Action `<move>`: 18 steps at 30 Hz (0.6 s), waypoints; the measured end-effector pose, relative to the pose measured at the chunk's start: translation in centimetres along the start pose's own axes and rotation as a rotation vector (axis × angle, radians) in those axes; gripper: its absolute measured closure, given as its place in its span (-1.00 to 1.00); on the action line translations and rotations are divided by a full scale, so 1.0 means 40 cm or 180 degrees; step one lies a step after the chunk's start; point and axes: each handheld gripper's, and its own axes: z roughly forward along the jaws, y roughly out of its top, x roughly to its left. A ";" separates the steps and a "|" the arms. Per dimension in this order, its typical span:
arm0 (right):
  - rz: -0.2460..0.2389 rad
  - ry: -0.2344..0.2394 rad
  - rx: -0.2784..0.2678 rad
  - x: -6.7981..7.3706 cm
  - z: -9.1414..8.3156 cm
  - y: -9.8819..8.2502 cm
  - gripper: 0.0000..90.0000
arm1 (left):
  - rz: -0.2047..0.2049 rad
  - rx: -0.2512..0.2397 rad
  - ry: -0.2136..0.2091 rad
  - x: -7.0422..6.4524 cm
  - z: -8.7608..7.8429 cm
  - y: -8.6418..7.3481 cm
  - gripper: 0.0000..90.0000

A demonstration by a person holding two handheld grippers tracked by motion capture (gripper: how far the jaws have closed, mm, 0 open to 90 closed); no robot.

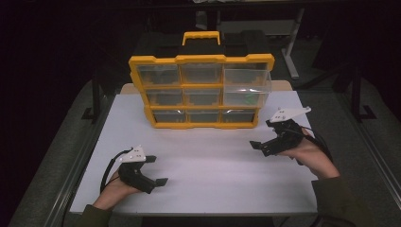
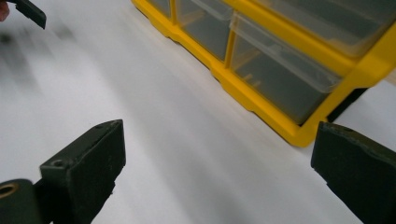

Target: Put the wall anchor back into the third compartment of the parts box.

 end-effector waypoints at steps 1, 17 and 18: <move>0.0050 0.0018 0.0009 0.006 0.007 -0.008 -0.96 | -0.0004 -0.0003 -0.0001 -0.001 0.000 0.000 -1.00; 0.0177 0.0049 -0.0015 0.077 0.082 -0.149 -0.97 | 0.0015 0.0003 -0.0015 -0.007 -0.005 -0.004 -1.00; 0.0201 0.0051 -0.0027 0.079 0.083 -0.155 -0.97 | -0.0010 -0.0019 -0.0013 -0.008 -0.005 -0.004 -1.00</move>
